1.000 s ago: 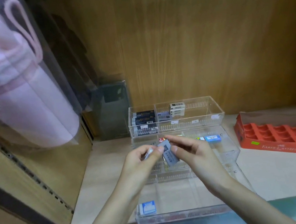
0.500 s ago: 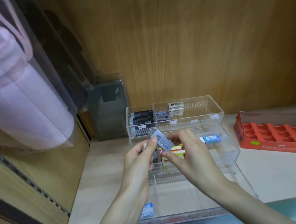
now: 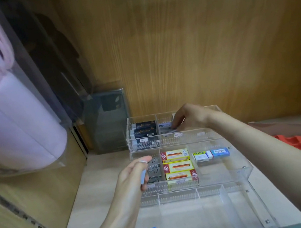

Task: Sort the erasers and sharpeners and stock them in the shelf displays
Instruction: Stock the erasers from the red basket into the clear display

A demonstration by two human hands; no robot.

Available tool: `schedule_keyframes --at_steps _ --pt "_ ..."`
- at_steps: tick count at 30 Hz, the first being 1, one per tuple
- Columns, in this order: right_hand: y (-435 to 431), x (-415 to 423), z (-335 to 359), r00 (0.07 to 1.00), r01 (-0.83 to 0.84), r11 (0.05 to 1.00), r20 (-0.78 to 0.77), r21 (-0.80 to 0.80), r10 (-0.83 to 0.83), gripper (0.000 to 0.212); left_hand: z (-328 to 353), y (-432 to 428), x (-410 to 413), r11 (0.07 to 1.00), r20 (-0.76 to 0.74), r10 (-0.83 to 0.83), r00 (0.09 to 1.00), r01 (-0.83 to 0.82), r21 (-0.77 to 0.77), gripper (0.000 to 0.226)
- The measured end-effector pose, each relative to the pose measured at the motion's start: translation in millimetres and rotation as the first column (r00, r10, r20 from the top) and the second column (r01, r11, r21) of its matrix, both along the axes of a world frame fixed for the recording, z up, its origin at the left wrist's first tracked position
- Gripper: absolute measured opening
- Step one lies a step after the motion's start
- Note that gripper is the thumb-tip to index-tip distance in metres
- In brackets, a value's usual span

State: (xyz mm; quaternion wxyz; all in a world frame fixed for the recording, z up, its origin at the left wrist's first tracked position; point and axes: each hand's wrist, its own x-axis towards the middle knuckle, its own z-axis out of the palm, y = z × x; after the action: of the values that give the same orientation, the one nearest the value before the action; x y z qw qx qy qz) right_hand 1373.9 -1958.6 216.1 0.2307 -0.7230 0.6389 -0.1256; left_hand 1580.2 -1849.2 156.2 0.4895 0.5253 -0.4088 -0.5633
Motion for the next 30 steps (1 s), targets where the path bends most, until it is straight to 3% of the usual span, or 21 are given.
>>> schedule_keyframes --at_steps 3,7,9,14,16,19,22,25,27,30 --pt "-12 7 0 0.999 0.007 0.986 0.035 0.164 -0.013 0.008 -4 -2 1 1.000 -0.018 0.015 1.000 -0.015 0.011 0.027" --pt "-21 20 -12 0.972 0.120 0.981 -0.217 0.150 -0.085 0.014 -7 -4 0 1.000 -0.044 0.022 0.999 -0.021 0.021 0.027" --pt "-24 21 -15 0.968 0.188 0.967 -0.200 0.169 -0.153 0.008 -8 -5 -1 0.999 -0.051 0.029 0.998 -0.027 0.033 0.026" --pt "-21 13 -15 0.965 0.231 0.954 -0.174 0.190 -0.198 0.020 -6 -3 -2 0.999 -0.085 0.024 0.996 -0.020 0.042 0.029" --pt "-17 9 -11 0.974 0.211 0.964 -0.114 0.161 -0.195 0.018 -4 -3 -1 0.999 -0.095 0.017 0.995 -0.013 0.044 0.033" --pt "-12 4 -9 0.991 0.121 0.993 0.058 -0.007 -0.120 0.010 -3 -3 1 0.999 -0.098 0.004 0.995 0.000 0.048 0.036" --pt "-11 9 -13 0.997 -0.043 0.997 -0.070 -0.068 0.038 0.024 -2 -2 1 0.998 -0.094 -0.012 0.995 0.017 0.054 0.037" --pt "-24 13 -27 0.991 -0.039 0.999 -0.125 0.009 0.040 0.040 -1 2 -2 0.998 -0.108 -0.037 0.993 0.042 0.048 0.026" --pt "-30 12 -31 0.994 -0.017 1.000 -0.111 0.019 0.019 0.031 0 4 -2 0.998 -0.109 -0.053 0.993 0.057 0.034 0.020" --pt "-33 11 -33 0.994 -0.036 0.999 -0.099 0.000 0.036 0.012 -1 5 1 0.998 -0.091 -0.048 0.995 0.053 0.045 0.033"
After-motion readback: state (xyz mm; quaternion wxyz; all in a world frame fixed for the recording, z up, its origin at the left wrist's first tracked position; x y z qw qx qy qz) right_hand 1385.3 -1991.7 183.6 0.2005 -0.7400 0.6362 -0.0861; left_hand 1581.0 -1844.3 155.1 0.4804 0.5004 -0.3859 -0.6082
